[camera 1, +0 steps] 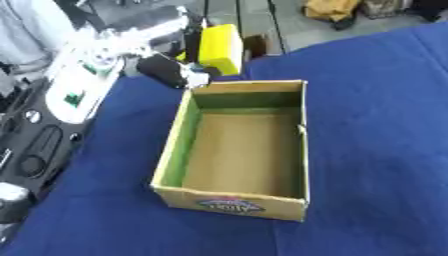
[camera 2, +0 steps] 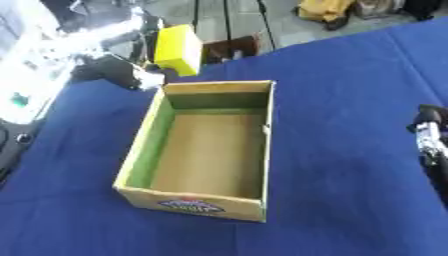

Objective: Pick up objects on the table and place them in the box.

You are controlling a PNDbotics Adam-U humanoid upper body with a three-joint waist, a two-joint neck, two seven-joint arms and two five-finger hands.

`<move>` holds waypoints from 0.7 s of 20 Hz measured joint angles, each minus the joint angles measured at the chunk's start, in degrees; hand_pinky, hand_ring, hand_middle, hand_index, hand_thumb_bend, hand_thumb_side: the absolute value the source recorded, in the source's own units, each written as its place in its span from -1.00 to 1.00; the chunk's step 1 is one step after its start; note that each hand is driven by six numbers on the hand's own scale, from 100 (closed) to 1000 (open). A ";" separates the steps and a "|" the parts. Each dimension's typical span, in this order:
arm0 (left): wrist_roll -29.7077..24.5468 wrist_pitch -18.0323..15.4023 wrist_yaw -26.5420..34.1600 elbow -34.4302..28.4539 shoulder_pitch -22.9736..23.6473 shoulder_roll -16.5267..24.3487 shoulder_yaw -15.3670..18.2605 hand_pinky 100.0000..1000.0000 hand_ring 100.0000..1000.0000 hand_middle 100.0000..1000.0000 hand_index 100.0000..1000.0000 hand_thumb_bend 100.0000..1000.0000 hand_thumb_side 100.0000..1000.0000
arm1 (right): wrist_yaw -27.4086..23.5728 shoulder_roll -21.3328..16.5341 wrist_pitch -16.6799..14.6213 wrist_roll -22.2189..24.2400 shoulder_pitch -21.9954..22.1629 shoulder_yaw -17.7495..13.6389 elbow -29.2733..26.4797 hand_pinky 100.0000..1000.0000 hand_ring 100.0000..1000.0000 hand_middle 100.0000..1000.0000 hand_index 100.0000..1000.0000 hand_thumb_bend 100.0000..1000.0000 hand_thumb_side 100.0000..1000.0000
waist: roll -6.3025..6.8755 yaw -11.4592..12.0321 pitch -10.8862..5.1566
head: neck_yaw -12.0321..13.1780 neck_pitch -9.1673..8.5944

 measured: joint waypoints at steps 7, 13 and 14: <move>-1.19 0.28 -1.40 -0.43 0.80 -4.12 -0.86 -0.48 -0.10 -0.22 0.14 -1.00 -0.33 | 0.16 0.18 0.10 -0.39 -0.01 -0.03 -0.05 0.78 1.00 0.11 0.59 -1.00 0.59 | 0.00 -0.02 0.00 | -1.18 2.21; -0.60 0.54 -8.22 1.13 1.75 -9.60 -0.86 -0.47 -0.10 -0.22 0.14 -1.00 -0.34 | 0.17 0.52 0.24 -0.69 -0.02 -0.04 -0.06 0.78 1.00 0.11 0.59 -1.00 0.59 | -0.38 0.07 0.01 | -1.12 2.38; -0.44 0.57 -9.58 1.61 1.88 -10.40 -0.86 -0.47 -0.10 -0.22 0.14 -1.00 -0.34 | 0.17 0.53 0.23 -0.71 -0.02 -0.04 -0.06 0.78 1.00 0.11 0.59 -1.00 0.59 | -0.38 0.09 0.02 | -1.10 2.38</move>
